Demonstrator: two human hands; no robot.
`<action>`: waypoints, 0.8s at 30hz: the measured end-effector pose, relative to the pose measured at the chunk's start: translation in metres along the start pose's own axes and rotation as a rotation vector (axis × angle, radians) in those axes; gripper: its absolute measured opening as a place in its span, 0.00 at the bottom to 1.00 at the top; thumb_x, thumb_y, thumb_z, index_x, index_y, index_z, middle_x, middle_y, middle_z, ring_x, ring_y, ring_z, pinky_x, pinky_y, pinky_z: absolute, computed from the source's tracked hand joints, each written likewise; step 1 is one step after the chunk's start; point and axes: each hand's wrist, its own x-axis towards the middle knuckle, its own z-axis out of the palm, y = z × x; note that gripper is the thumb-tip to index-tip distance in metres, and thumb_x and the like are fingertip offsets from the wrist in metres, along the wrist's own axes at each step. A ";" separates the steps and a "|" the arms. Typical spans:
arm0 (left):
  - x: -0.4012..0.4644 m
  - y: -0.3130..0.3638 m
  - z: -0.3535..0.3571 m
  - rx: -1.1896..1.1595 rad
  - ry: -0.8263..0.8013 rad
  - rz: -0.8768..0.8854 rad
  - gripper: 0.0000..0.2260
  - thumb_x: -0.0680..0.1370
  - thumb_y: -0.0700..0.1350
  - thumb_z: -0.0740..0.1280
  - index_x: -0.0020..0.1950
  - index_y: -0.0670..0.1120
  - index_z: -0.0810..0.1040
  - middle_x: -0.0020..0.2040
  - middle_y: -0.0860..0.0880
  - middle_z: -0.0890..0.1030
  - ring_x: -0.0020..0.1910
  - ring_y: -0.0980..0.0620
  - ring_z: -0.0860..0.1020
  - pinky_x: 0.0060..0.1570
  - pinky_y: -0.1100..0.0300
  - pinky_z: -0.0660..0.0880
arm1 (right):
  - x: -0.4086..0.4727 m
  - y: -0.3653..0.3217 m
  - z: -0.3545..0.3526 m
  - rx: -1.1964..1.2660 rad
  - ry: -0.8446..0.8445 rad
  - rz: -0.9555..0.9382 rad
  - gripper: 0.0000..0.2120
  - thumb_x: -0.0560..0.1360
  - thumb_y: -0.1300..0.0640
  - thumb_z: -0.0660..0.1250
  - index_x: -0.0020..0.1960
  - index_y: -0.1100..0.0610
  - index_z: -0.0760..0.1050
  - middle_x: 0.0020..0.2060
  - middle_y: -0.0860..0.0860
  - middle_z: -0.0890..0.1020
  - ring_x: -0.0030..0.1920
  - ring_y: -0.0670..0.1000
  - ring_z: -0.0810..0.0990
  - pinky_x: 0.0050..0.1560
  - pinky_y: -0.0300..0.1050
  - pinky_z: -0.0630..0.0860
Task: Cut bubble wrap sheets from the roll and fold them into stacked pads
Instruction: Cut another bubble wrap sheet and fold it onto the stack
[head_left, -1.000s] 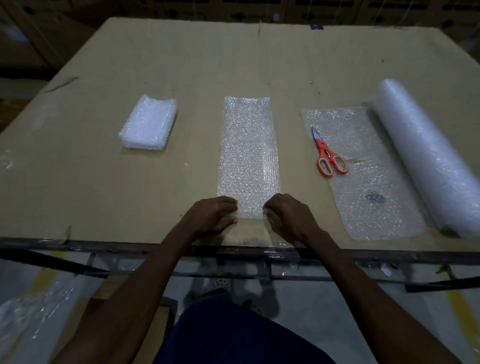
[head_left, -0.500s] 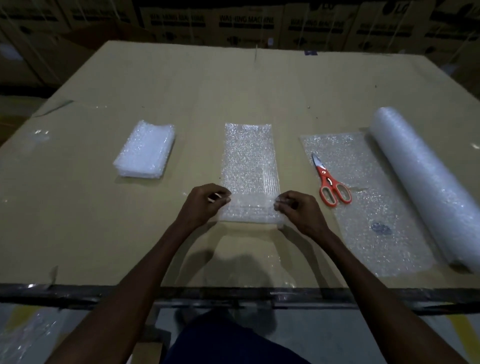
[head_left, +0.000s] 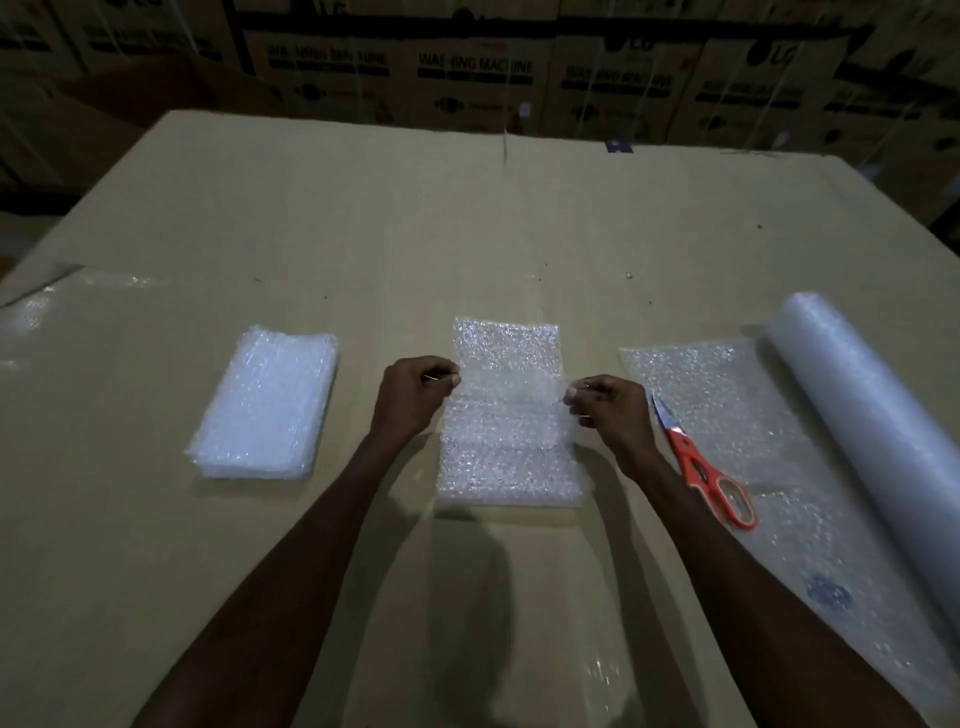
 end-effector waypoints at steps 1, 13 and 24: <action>0.011 -0.002 0.002 -0.002 0.007 -0.020 0.04 0.74 0.38 0.75 0.49 0.41 0.86 0.39 0.51 0.84 0.34 0.64 0.80 0.40 0.69 0.75 | 0.010 -0.001 0.003 0.002 0.003 0.015 0.03 0.76 0.63 0.74 0.45 0.56 0.83 0.38 0.53 0.86 0.36 0.48 0.83 0.42 0.46 0.79; 0.100 -0.029 0.027 0.129 0.057 -0.193 0.02 0.74 0.48 0.74 0.46 0.52 0.86 0.41 0.57 0.85 0.41 0.59 0.82 0.46 0.59 0.78 | 0.110 -0.002 0.020 -0.129 0.102 0.008 0.07 0.73 0.60 0.78 0.50 0.59 0.86 0.43 0.54 0.88 0.41 0.47 0.84 0.43 0.46 0.81; 0.129 -0.047 0.039 0.220 0.084 -0.188 0.03 0.74 0.47 0.73 0.46 0.52 0.86 0.42 0.56 0.85 0.42 0.57 0.82 0.47 0.55 0.79 | 0.145 0.007 0.041 -0.361 0.184 0.070 0.09 0.71 0.52 0.79 0.49 0.52 0.86 0.41 0.50 0.88 0.42 0.53 0.86 0.47 0.53 0.84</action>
